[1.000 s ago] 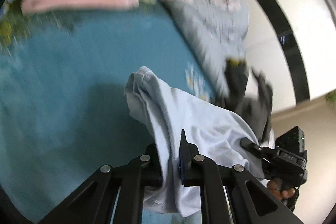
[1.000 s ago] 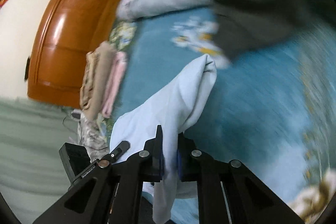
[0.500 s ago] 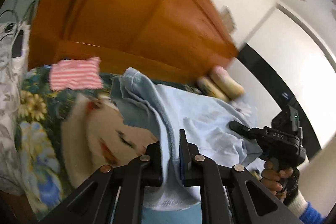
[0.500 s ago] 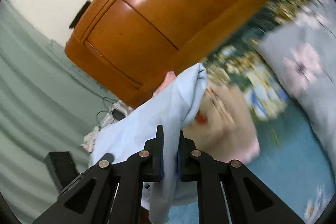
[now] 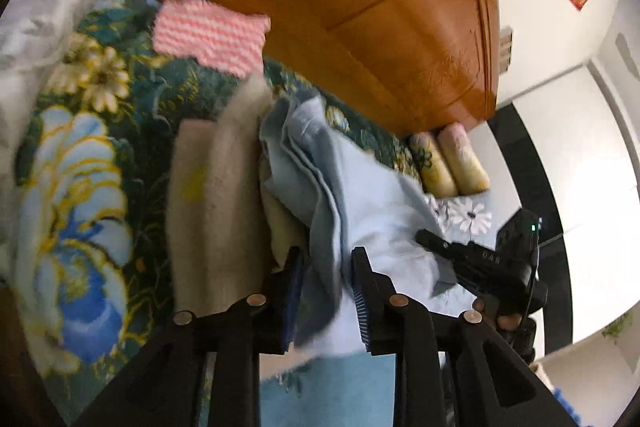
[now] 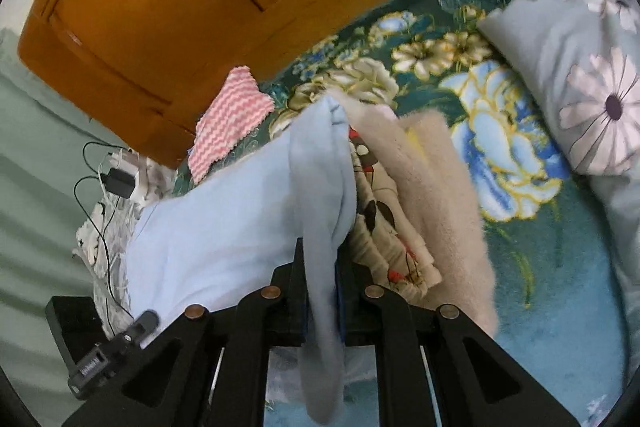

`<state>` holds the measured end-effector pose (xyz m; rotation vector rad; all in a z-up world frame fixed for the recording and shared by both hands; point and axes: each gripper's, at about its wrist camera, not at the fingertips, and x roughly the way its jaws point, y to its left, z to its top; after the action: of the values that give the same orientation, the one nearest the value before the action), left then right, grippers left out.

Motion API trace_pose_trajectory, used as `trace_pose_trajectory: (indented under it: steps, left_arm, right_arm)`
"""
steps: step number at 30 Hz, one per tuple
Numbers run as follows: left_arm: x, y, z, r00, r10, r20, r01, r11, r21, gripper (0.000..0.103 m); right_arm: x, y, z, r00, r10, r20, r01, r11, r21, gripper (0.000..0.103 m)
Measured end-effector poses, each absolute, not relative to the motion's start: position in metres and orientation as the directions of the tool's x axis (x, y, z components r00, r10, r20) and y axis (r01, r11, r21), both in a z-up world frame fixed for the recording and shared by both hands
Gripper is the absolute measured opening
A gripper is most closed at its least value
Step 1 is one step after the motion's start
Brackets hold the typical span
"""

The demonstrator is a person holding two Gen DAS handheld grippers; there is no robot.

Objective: Fold clothes
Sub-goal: 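Carry the shirt with both grippers onto the beige and pink blanket stack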

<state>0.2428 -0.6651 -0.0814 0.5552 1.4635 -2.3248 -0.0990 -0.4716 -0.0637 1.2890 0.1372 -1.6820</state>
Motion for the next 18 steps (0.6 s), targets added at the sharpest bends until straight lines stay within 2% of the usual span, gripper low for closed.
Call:
trace_pose_trajectory:
  steps: [4,7,9,12,14,16,18]
  left_arm:
    - [0.236,-0.654,-0.048,-0.865,-0.127,-0.486,0.475,-0.522,-0.708,0.027]
    - [0.219,-0.642,-0.036,-0.816,-0.196,-0.543,0.533,-0.619,-0.577,0.027]
    - [0.208,-0.636,-0.044,-0.776,-0.199,-0.599,0.556,-0.663,-0.501,0.028]
    - [0.197,-0.637,-0.068,-0.749,-0.165,-0.642,0.569,-0.656,-0.496,0.028]
    - [0.197,-0.639,-0.076,-0.752,-0.15,-0.642,0.569,-0.641,-0.516,0.029]
    - [0.203,-0.639,-0.075,-0.756,-0.156,-0.636,0.57,-0.633,-0.524,0.033]
    - [0.211,-0.637,-0.078,-0.749,-0.169,-0.641,0.586,-0.621,-0.521,0.046]
  right_arm:
    - [-0.082,-0.467,-0.049,-0.049,-0.618,-0.785,0.777,-0.517,0.359,0.012]
    - [-0.07,-0.464,-0.038,-0.112,-0.621,-0.776,0.804,-0.516,0.296,0.013]
    - [-0.061,-0.462,-0.03,-0.154,-0.623,-0.767,0.819,-0.515,0.253,0.013]
    - [-0.052,-0.464,-0.033,-0.175,-0.607,-0.775,0.831,-0.513,0.214,0.021]
    - [-0.055,-0.466,-0.046,-0.179,-0.573,-0.799,0.82,-0.536,0.201,0.021]
    - [-0.062,-0.462,-0.054,-0.191,-0.558,-0.807,0.792,-0.574,0.209,0.021]
    - [-0.069,-0.453,-0.052,-0.224,-0.559,-0.798,0.761,-0.612,0.215,0.022]
